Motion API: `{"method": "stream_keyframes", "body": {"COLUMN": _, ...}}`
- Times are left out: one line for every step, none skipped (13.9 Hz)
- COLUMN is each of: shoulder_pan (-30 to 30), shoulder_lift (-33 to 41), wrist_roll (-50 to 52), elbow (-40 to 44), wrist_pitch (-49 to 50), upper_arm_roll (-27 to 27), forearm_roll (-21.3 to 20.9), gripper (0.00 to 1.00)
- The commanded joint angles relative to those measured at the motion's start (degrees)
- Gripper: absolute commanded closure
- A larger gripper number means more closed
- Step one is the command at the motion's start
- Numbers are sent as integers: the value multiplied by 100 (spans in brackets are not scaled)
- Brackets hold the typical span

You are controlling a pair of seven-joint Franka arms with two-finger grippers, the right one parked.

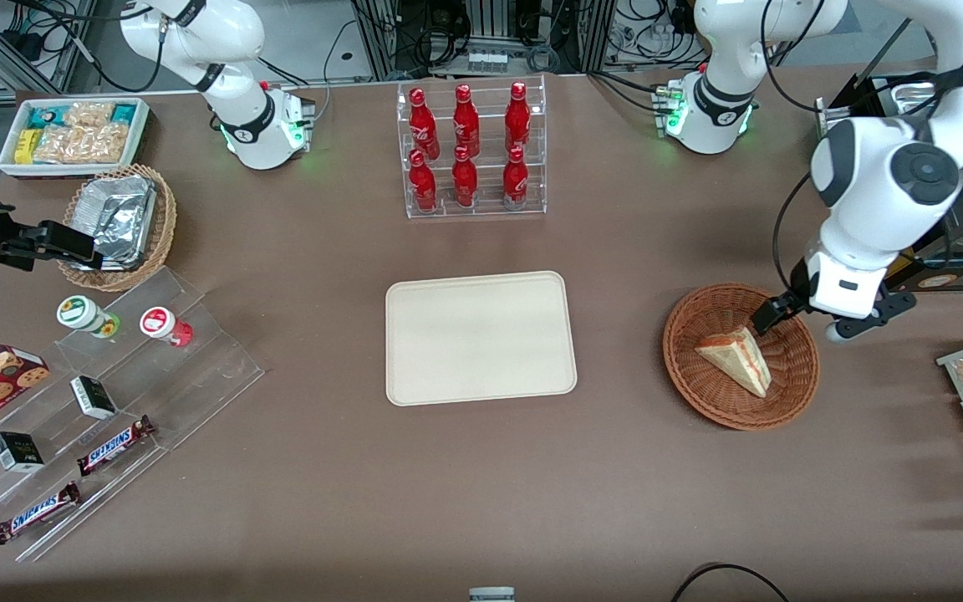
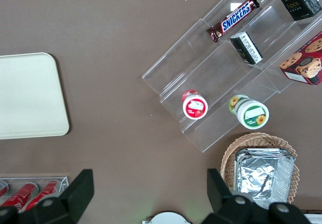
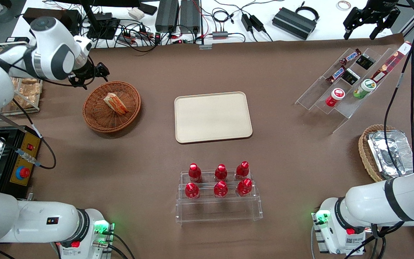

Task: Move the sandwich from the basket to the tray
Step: 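Move the left gripper down over the wrapped sandwich in the wicker basket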

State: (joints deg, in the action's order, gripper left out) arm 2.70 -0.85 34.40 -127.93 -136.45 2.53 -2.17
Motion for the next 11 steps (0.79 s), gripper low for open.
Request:
{"method": "stream_keyframes", "body": {"shoulder_pan": 64, "shoulder_lift": -230, "wrist_roll": 688, "elbow": -118, "wrist_pitch": -451, "upper_arm_roll": 28, "forearm_roll": -29, "gripper": 0}}
{"method": "stream_keyframes", "body": {"shoulder_pan": 99, "shoulder_lift": -327, "wrist_roll": 847, "elbow": -187, "wrist_pitch": -627, "upper_arm_roll": 37, "forearm_roll": -30, "gripper": 0}}
{"method": "stream_keyframes", "body": {"shoulder_pan": 99, "shoulder_lift": -406, "wrist_roll": 892, "elbow": -249, "wrist_pitch": -812, "upper_arm_roll": 37, "forearm_roll": -30, "gripper": 0}}
{"method": "stream_keyframes", "body": {"shoulder_pan": 99, "shoulder_lift": -494, "wrist_roll": 919, "elbow": -337, "wrist_pitch": -1022, "upper_arm_roll": 46, "forearm_roll": -30, "gripper": 0}}
{"method": "stream_keyframes", "body": {"shoulder_pan": 99, "shoulder_lift": -565, "wrist_roll": 945, "elbow": -407, "wrist_pitch": -1224, "upper_arm_roll": 46, "forearm_roll": -30, "gripper": 0}}
{"method": "stream_keyframes", "body": {"shoulder_pan": 90, "shoulder_lift": -687, "wrist_roll": 963, "elbow": -460, "wrist_pitch": -1427, "upper_arm_roll": 46, "forearm_roll": -21, "gripper": 0}}
{"method": "stream_keyframes", "body": {"shoulder_pan": 99, "shoulder_lift": -801, "wrist_roll": 1050, "elbow": -478, "wrist_pitch": -1637, "upper_arm_roll": 46, "forearm_roll": -21, "gripper": 0}}
{"method": "stream_keyframes", "body": {"shoulder_pan": 90, "shoulder_lift": -916, "wrist_roll": 1138, "elbow": -487, "wrist_pitch": -1770, "upper_arm_roll": 46, "forearm_roll": -21, "gripper": 0}}
{"method": "stream_keyframes", "body": {"shoulder_pan": 99, "shoulder_lift": -1004, "wrist_roll": 1173, "elbow": -478, "wrist_pitch": -1824, "upper_arm_roll": 46, "forearm_roll": -21, "gripper": 0}}
{"method": "stream_keyframes", "body": {"shoulder_pan": 99, "shoulder_lift": -1057, "wrist_roll": 1182, "elbow": -487, "wrist_pitch": -1868, "upper_arm_roll": 46, "forearm_roll": -21, "gripper": 0}}
{"method": "stream_keyframes", "body": {"shoulder_pan": 90, "shoulder_lift": -1110, "wrist_roll": 1183, "elbow": -504, "wrist_pitch": -1903, "upper_arm_roll": 37, "forearm_roll": -29, "gripper": 0}}
